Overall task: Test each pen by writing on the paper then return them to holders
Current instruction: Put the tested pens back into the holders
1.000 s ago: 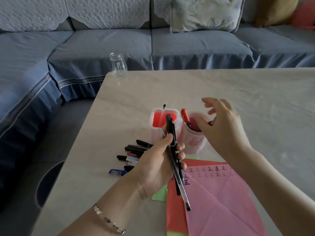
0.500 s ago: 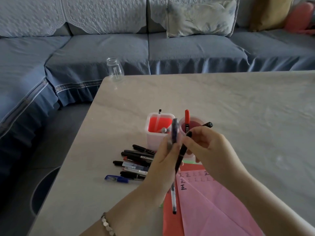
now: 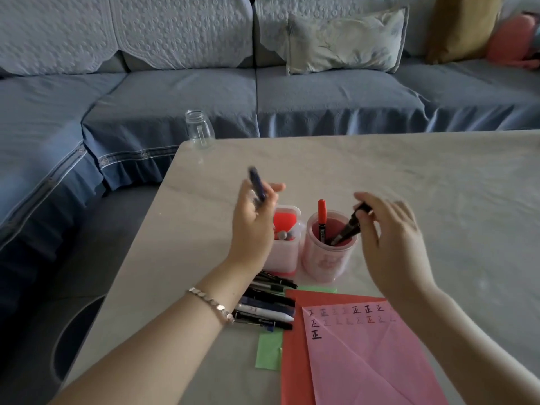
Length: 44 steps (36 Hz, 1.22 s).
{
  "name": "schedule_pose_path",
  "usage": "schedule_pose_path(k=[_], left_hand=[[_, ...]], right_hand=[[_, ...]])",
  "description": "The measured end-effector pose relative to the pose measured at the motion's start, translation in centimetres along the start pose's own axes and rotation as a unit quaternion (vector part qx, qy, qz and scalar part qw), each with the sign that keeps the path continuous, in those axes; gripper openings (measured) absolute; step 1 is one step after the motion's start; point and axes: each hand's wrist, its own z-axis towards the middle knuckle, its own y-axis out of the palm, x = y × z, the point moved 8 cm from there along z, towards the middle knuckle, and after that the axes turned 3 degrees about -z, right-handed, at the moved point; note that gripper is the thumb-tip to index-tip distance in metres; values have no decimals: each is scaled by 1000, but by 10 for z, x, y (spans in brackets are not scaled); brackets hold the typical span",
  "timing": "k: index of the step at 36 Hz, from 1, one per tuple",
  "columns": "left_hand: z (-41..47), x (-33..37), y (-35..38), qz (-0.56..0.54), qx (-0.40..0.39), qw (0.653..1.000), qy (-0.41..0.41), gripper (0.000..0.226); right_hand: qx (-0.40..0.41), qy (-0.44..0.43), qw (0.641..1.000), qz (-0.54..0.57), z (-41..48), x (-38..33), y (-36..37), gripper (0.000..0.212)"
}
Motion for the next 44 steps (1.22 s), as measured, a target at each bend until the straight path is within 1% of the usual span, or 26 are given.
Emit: schedule_pose_path(k=[2, 3, 4, 6, 7, 9, 10, 11, 12, 14, 17, 18, 19, 20, 22, 23, 25, 27, 29, 33, 34, 36, 39, 41, 43, 44], left_hand=[[-4, -26, 4, 30, -37, 997, -57, 16], [-5, -32, 2, 42, -39, 996, -64, 17], [-6, -34, -2, 64, -30, 996, -57, 17], [-6, -32, -11, 110, -17, 993, -36, 7], [-7, -30, -16, 131, -15, 991, -30, 8], [-9, -24, -23, 170, -22, 985, 18, 34], [-10, -20, -24, 192, -36, 980, 43, 44], [-10, -18, -24, 210, -54, 974, 60, 49], [-9, -18, -23, 232, -76, 968, 67, 48], [-7, -22, -16, 277, -126, 950, 67, 39], [-8, -28, -5, 373, -209, 900, 86, 47], [-10, -29, -6, 387, -224, 890, 85, 47], [-12, -29, -9, 388, -230, 889, 83, 47], [-14, -25, -14, 379, -224, 894, 86, 49], [-24, -17, -29, 347, -192, 914, 85, 51], [-30, -17, -39, 338, -177, 921, 75, 52], [-47, -26, -57, 346, -171, 921, 48, 50], [-65, -40, -73, 373, -179, 910, 36, 42], [-83, -52, -89, 408, -190, 892, 37, 36], [-115, -77, -111, 470, -264, 842, 17, 43], [-119, -82, -114, 478, -270, 836, 8, 46], [-122, -86, -118, 475, -259, 841, -15, 48], [-117, -86, -117, 472, -225, 852, -24, 30], [-113, -85, -116, 458, -206, 864, -40, 23], [-112, -85, -116, 435, -193, 877, -56, 23], [-113, -86, -116, 430, -190, 881, -59, 23]], right_hand=[[-9, 2, 1000, -20, -9, 4, 10, 25], [-10, 0, 1000, -28, -13, 6, 14, 25], [-12, -4, 999, -36, -17, 6, 17, 24], [-21, -15, 998, -58, -22, 8, 23, 24], [-24, -18, 997, -68, -24, 9, 26, 24], [-27, -18, 996, -79, -25, 12, 28, 25], [-28, -17, 996, -81, -25, 12, 29, 25], [-29, -15, 996, -81, -24, 12, 29, 26], [-29, -15, 996, -79, -24, 11, 29, 26], [-31, -17, 997, -66, -26, 6, 30, 26], [-34, -51, 998, -24, -32, -15, 28, 28], [-38, -68, 997, -5, -35, -23, 28, 28], [-47, -85, 995, 11, -39, -32, 29, 26], [-62, -100, 993, 24, -43, -41, 32, 21], [-125, -118, 985, 34, -55, -55, 47, 16], [-168, -120, 978, 29, -61, -60, 57, 16], [-264, -113, 958, 12, -76, -66, 81, 20], [-336, -101, 936, -5, -89, -68, 105, 23], [-372, -105, 922, -16, -98, -74, 122, 24], [-424, -116, 894, -82, -113, -79, 147, 36], [-434, -115, 887, -103, -116, -78, 153, 38], [-448, -116, 876, -137, -118, -80, 159, 40], [-465, -119, 861, -169, -117, -83, 164, 38], [-469, -116, 854, -194, -118, -83, 170, 36], [-425, -134, 871, -207, -115, -88, 171, 39], [-425, -138, 869, -211, -116, -88, 172, 43]])
